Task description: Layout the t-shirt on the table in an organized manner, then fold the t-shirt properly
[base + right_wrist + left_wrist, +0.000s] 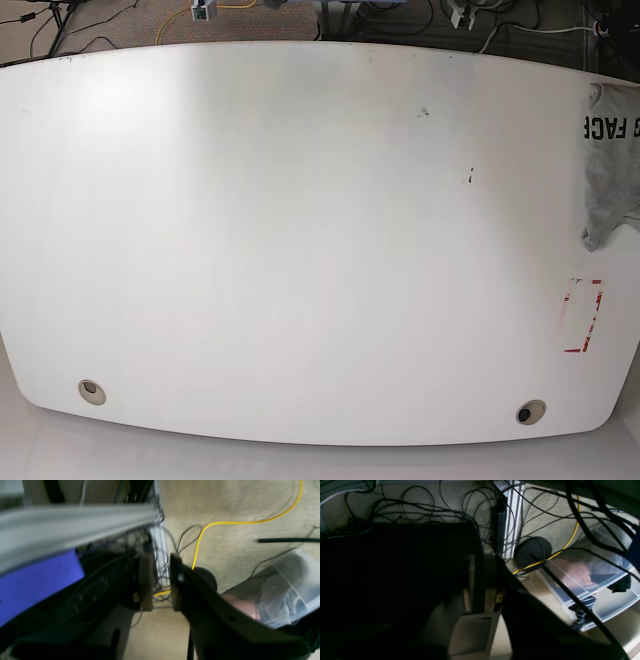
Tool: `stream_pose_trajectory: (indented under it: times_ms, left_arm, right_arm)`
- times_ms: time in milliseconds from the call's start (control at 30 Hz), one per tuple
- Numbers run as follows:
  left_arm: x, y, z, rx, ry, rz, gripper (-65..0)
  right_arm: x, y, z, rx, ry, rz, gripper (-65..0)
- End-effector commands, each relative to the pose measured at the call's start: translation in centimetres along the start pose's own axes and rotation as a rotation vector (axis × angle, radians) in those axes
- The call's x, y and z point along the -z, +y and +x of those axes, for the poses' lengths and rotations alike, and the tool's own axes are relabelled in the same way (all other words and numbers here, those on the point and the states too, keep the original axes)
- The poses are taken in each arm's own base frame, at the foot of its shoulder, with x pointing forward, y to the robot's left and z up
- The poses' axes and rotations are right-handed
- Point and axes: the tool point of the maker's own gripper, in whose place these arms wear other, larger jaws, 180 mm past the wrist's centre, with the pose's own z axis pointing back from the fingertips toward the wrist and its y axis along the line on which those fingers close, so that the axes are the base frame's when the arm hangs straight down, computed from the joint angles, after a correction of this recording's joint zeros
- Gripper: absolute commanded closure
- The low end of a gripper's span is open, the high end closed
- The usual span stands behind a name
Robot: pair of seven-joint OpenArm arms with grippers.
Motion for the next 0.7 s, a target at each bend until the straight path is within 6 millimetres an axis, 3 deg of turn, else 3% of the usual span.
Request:
stream_pose_trajectory:
  times_ms: [0, 267, 667]
  left_arm:
    - [0.1, 0.3, 0.4, -0.002, 0.004, 0.003, -8.1]
    - [0.2, 0.2, 1.0, -0.008, 0.015, 0.001, -9.3]
    - [0.3, 0.2, 1.2, -0.008, 0.011, 0.000, -9.3]
  right_arm:
    - [0.1, -0.3, -0.1, -0.014, 0.003, -0.020, -10.8]
    - [1.2, 1.2, 0.7, -0.033, -0.002, -0.022, -10.8]
    - [2.1, 1.2, 0.3, -0.007, 0.041, -0.028, -10.8]
